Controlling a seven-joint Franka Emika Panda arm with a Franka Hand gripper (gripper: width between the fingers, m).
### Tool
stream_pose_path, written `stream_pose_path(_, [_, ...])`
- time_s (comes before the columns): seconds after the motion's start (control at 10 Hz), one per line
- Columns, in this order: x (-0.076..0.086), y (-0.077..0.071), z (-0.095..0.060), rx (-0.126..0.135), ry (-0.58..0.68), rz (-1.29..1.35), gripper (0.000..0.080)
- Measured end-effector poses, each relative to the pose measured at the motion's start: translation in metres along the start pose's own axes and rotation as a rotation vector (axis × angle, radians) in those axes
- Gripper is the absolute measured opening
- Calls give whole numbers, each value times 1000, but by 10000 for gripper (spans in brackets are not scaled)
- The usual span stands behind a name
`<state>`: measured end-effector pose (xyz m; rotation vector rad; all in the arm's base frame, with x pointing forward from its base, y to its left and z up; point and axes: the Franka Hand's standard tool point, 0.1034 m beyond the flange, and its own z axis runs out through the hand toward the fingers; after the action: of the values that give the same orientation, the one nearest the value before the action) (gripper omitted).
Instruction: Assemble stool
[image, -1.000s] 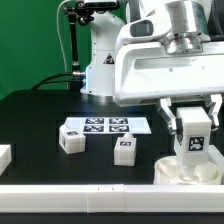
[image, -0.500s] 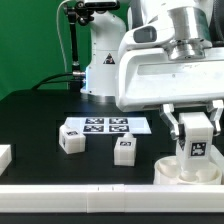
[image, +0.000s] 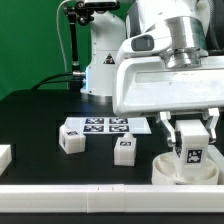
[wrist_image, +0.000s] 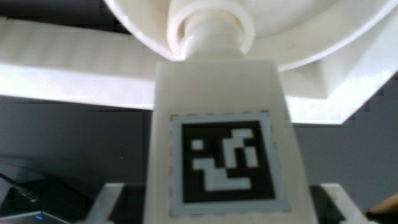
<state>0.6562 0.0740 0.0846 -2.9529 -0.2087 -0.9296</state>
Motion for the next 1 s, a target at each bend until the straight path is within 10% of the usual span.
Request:
stream_pose_path(0.5, [-5,-2,-2,-5,40,-4,338])
stream_pose_path(0.7, [-6,-2,-1,-4,33,-4,591])
stream_pose_path(1.0, [1,-5,-8,1,24,-3,645])
